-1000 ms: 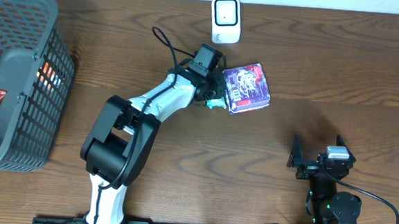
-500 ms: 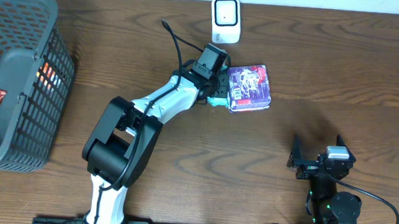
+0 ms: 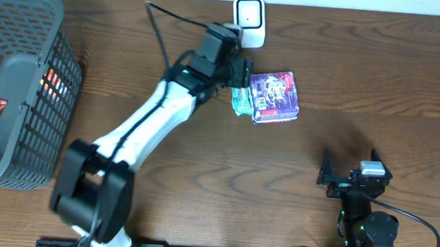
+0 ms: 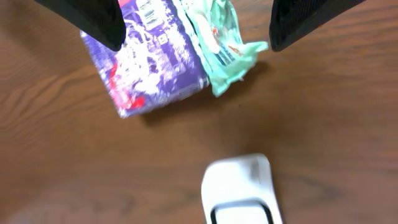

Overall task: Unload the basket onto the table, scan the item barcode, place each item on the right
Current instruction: 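Release the green wipes beside the purple package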

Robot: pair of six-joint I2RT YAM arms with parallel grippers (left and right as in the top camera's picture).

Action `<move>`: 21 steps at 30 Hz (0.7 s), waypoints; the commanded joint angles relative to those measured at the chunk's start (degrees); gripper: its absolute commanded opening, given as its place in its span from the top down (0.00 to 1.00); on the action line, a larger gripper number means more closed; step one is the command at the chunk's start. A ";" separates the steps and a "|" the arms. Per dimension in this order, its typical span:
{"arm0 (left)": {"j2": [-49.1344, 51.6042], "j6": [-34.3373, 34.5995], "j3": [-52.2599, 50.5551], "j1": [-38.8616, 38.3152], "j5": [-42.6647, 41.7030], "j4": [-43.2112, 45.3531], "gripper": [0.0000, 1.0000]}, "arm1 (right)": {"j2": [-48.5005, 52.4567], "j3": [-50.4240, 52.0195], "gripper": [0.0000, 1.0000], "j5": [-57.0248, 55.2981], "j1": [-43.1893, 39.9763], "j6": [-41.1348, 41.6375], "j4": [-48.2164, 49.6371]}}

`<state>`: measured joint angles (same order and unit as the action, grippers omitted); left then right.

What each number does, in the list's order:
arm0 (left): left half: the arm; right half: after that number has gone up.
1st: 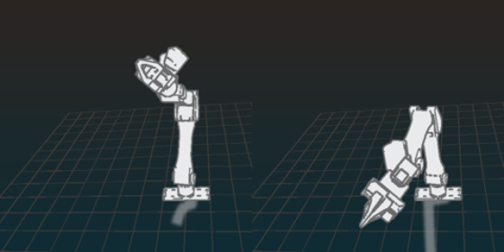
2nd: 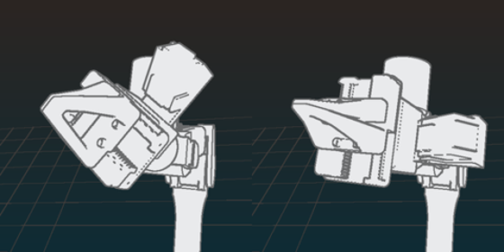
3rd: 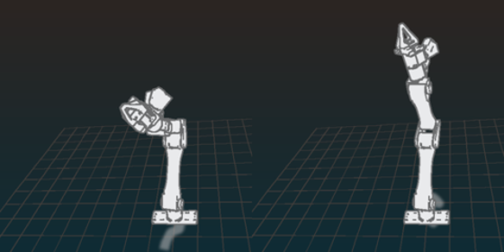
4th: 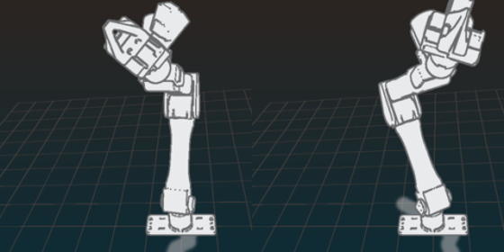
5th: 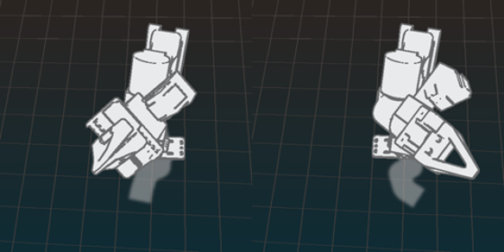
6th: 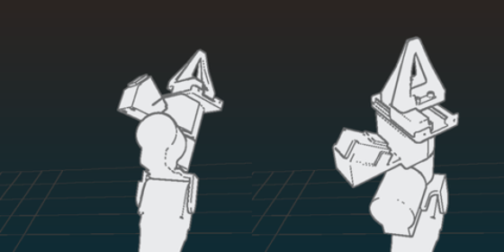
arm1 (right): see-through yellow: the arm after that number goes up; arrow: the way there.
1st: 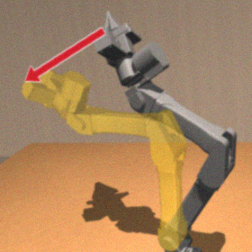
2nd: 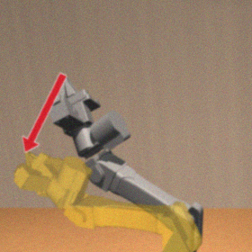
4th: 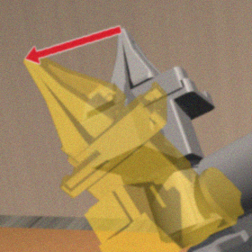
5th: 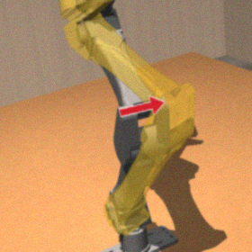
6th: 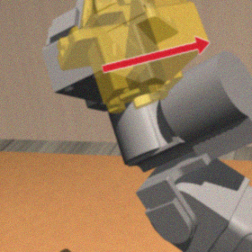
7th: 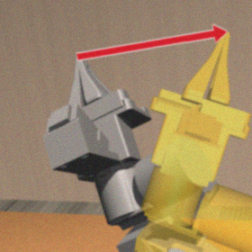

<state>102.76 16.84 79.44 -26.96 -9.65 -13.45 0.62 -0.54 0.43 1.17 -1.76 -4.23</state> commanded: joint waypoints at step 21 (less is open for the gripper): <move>-14.97 -7.63 0.85 15.32 1.77 -9.64 0.27 | -0.31 0.24 0.01 0.11 -0.48 -0.46 -0.04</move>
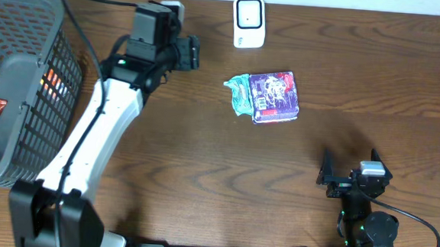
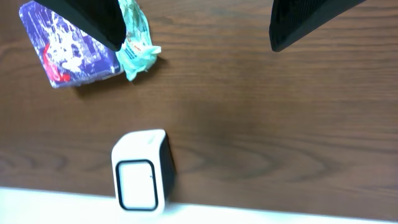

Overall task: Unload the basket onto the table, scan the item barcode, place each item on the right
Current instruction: 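Release the green wipes beside the purple package, then move the left gripper into the basket toward the orange package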

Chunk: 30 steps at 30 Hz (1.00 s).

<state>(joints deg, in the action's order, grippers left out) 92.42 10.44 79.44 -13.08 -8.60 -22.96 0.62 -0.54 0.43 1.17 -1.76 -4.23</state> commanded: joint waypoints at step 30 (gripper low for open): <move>-14.69 9.86 2.16 40.33 6.71 1.57 0.02 | -0.31 0.24 0.01 0.11 -0.48 -0.46 -0.04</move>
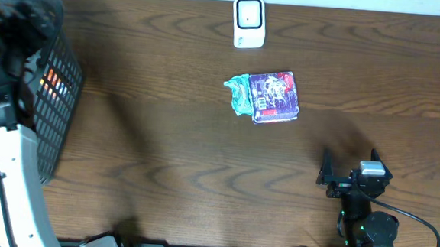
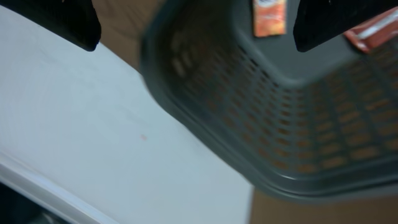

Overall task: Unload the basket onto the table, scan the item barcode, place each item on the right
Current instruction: 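Move the left gripper into the basket toward the orange package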

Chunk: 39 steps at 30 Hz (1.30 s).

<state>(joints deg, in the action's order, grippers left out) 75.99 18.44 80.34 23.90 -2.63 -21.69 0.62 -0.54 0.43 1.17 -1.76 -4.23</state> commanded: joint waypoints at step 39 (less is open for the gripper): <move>36.46 2.82 0.98 9.88 -4.04 -5.14 0.02 | -0.31 0.24 0.01 0.11 -0.48 -0.46 -0.04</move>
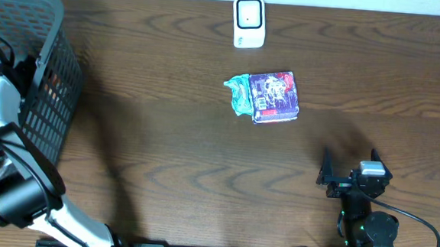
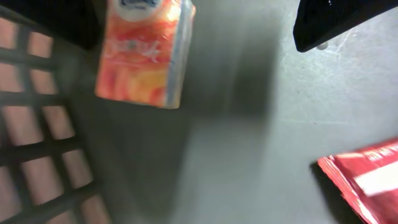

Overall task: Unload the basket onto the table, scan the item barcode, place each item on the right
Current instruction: 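Move the left gripper into the basket toward the orange package, then grasp the orange package with the left gripper and lift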

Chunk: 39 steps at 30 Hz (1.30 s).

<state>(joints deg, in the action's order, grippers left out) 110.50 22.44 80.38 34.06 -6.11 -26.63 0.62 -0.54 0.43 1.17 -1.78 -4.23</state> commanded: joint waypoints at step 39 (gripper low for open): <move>-4.59 1.38 0.87 -1.60 0.74 1.79 0.93 | -0.31 0.24 0.01 0.11 -0.48 -0.44 -0.04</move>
<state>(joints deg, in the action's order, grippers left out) 112.71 21.47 80.71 31.20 -6.02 -24.69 0.62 -0.54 0.43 1.17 -1.76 -4.23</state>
